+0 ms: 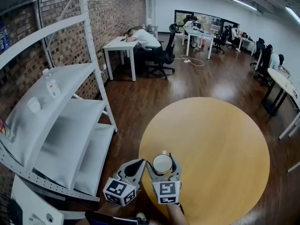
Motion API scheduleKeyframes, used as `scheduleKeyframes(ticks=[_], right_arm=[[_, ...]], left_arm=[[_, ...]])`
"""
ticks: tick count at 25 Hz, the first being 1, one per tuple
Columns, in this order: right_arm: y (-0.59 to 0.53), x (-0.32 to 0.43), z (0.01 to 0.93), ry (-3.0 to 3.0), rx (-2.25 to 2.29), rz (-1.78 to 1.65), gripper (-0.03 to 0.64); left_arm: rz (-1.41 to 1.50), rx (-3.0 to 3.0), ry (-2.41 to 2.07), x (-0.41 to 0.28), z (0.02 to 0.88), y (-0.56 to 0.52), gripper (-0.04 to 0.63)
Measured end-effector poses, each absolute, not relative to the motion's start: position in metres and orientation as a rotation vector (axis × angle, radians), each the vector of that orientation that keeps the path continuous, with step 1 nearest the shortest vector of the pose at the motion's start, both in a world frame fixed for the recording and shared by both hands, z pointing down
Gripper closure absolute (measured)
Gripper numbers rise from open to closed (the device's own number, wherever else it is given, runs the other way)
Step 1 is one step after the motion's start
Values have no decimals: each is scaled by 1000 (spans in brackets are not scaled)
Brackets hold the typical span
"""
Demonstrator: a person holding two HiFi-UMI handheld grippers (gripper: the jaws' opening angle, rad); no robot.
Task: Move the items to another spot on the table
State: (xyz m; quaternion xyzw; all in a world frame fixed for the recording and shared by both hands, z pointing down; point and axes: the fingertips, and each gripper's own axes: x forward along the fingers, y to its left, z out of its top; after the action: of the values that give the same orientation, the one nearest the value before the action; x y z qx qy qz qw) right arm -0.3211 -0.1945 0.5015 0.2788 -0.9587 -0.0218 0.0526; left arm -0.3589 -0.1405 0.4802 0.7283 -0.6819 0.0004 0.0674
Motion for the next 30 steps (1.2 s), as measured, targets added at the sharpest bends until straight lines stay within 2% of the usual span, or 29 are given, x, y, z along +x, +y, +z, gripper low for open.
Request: scheduleKeyframes(ticks=[18,30], right_arm=[[-251,-347,607,-2757,1032,121,209],[-252,-342,622,-2746,1070,168,206]], left_arm=[[100,2251,-1891,-381,536,-182,589],[83,2275,-1865,-380,553,-202,589]])
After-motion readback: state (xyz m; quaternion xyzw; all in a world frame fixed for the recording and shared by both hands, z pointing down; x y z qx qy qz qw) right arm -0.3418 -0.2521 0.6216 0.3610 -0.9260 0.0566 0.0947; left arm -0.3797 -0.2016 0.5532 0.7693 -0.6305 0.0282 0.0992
